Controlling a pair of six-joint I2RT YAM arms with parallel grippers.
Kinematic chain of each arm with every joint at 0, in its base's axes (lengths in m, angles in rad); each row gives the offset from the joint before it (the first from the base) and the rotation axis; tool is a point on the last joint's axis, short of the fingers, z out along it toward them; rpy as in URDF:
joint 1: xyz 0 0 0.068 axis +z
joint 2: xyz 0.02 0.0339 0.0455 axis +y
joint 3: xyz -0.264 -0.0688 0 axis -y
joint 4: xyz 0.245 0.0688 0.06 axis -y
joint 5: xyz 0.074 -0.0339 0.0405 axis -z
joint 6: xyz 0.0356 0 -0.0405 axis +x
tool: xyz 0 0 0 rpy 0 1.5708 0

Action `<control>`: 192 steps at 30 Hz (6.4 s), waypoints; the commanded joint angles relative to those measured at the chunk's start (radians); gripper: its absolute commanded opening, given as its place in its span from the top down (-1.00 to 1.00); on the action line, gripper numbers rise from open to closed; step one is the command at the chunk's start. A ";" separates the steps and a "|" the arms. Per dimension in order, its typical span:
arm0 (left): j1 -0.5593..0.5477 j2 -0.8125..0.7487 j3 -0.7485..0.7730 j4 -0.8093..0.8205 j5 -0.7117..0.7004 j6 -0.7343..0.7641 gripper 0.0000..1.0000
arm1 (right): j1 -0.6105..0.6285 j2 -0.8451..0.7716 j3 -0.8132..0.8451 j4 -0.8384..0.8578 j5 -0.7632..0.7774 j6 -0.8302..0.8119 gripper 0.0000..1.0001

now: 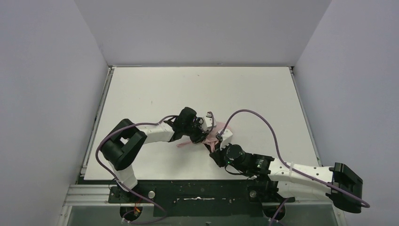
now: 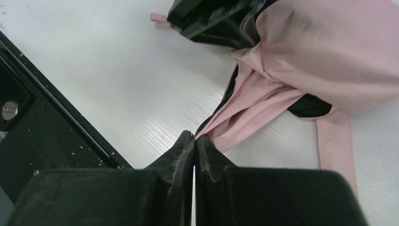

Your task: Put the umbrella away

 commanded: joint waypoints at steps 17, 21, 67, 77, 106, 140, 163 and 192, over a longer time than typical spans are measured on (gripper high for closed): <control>-0.142 -0.025 -0.224 0.309 -0.375 0.182 1.00 | 0.001 -0.355 0.201 -0.569 0.323 0.129 0.15; -0.142 -0.011 -0.196 0.282 -0.371 0.137 1.00 | -0.011 -0.277 0.272 -0.864 0.554 0.438 0.05; -0.118 0.022 -0.103 0.176 -0.396 -0.048 1.00 | -0.757 0.231 0.104 -0.621 0.114 0.523 0.10; -0.117 0.025 -0.099 0.174 -0.419 -0.060 1.00 | -0.763 0.225 0.062 -0.585 0.090 0.528 0.63; 0.054 -0.002 -0.017 0.174 -0.482 -0.282 1.00 | -0.376 0.255 0.073 -0.583 -0.279 0.476 1.00; 0.127 -0.121 -0.087 0.275 -0.442 -0.354 1.00 | -0.282 0.320 0.102 -0.559 -0.349 0.445 1.00; -0.078 -0.078 -0.267 0.496 -0.576 -0.099 1.00 | -0.284 0.244 0.094 -0.492 -0.467 0.408 0.91; -0.461 0.157 -0.476 0.877 -0.770 0.385 1.00 | -0.631 0.060 0.444 -0.277 -0.282 -0.558 -0.27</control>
